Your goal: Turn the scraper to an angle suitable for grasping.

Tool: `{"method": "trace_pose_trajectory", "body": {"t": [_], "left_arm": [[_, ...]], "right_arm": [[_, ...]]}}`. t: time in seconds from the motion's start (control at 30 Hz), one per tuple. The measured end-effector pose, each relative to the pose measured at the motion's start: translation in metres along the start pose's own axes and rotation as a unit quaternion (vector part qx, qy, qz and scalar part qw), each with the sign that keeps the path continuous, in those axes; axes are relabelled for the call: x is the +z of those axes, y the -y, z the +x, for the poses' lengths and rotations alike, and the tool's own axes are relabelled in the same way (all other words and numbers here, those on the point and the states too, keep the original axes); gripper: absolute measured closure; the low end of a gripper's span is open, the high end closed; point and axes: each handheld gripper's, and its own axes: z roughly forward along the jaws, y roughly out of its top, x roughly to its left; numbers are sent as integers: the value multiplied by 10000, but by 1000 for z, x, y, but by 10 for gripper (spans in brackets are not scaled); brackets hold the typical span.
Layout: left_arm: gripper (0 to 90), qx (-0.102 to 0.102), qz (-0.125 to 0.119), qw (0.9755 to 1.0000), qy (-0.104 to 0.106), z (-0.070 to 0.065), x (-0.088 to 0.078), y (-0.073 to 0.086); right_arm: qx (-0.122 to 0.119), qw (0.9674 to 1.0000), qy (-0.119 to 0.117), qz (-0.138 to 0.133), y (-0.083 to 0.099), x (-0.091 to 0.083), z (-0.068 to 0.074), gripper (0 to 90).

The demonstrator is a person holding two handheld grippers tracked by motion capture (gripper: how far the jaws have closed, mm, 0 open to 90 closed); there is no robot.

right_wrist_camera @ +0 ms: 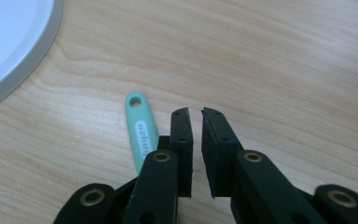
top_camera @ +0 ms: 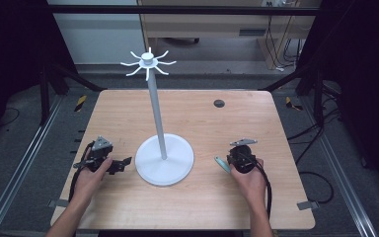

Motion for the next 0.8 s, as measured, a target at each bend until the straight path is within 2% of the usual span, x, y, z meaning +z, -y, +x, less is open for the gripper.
{"method": "trace_pose_trajectory", "body": {"t": [0.5,0.57,0.6,0.63,0.67,0.73,0.8], "left_arm": [[48,25,0,10000,7,-1,0,0],[48,26,-6,10000,8,-1,0,0],[48,26,-6,10000,8,-1,0,0],[48,21,-9,10000,6,-1,0,0],[48,22,-9,10000,4,-1,0,0],[48,30,-7,10000,-3,-1,0,0],[48,44,2,10000,-11,-1,-1,0]], "right_arm": [[-166,9995,-114,240,-1,11,6,900],[-310,9987,-304,253,-1,10,10,900],[-310,9987,-304,253,-1,10,10,900],[-489,9978,-362,263,0,10,15,900],[-489,9978,-362,263,0,10,15,900],[-535,9967,-549,278,0,9,17,900],[-613,9962,-552,282,1,8,19,900]]}}
